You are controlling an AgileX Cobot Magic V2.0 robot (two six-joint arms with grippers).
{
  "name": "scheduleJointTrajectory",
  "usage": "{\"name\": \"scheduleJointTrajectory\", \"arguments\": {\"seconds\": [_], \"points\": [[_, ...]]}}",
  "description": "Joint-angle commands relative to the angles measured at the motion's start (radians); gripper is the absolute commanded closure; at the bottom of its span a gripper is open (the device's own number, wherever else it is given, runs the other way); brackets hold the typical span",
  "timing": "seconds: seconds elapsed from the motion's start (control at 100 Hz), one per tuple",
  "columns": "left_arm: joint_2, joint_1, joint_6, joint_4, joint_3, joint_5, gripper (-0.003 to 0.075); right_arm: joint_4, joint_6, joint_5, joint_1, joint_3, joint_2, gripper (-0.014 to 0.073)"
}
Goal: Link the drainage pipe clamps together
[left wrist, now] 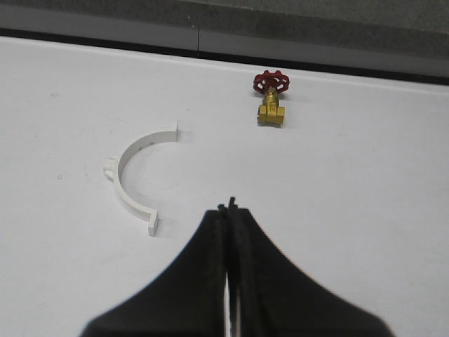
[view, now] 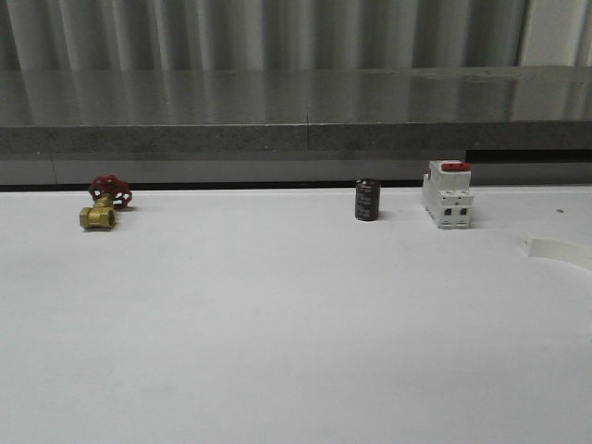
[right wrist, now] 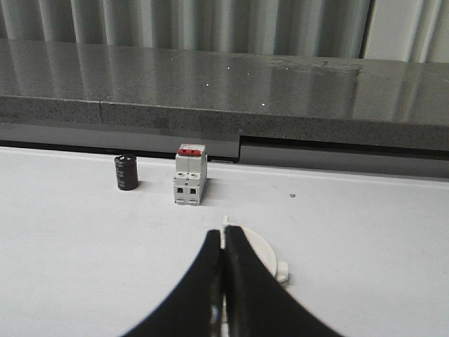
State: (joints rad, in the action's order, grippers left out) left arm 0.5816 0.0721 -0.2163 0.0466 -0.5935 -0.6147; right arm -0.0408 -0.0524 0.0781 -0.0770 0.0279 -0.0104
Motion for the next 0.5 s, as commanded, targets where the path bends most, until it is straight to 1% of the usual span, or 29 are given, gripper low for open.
{"name": "scheduleJointTrajectory", "arguments": {"seconds": [0.0, 0.37, 0.4, 0.44, 0.47, 0.49], "points": [[0.055, -0.002, -0.001, -0.005, -0.055, 0.041, 0.0740, -0.008, 0.003, -0.078, 0.002, -0.016, -0.021, 0.0662], [0.132, -0.002, -0.001, -0.005, -0.057, -0.023, 0.0731, -0.008, 0.003, -0.078, 0.002, -0.016, -0.021, 0.0662], [0.131, -0.002, -0.001, -0.003, -0.057, -0.026, 0.0716, -0.008, 0.003, -0.078, 0.002, -0.016, -0.021, 0.0662], [0.133, -0.002, -0.001, -0.001, -0.057, -0.026, 0.0673, -0.008, 0.003, -0.078, 0.002, -0.016, -0.021, 0.0662], [0.133, -0.002, 0.002, 0.001, -0.057, -0.024, 0.0631, -0.008, 0.003, -0.078, 0.002, -0.016, -0.021, 0.0662], [0.133, -0.002, 0.004, 0.001, -0.057, -0.021, 0.0580, -0.008, 0.003, -0.078, 0.002, -0.016, -0.021, 0.0662]]}}
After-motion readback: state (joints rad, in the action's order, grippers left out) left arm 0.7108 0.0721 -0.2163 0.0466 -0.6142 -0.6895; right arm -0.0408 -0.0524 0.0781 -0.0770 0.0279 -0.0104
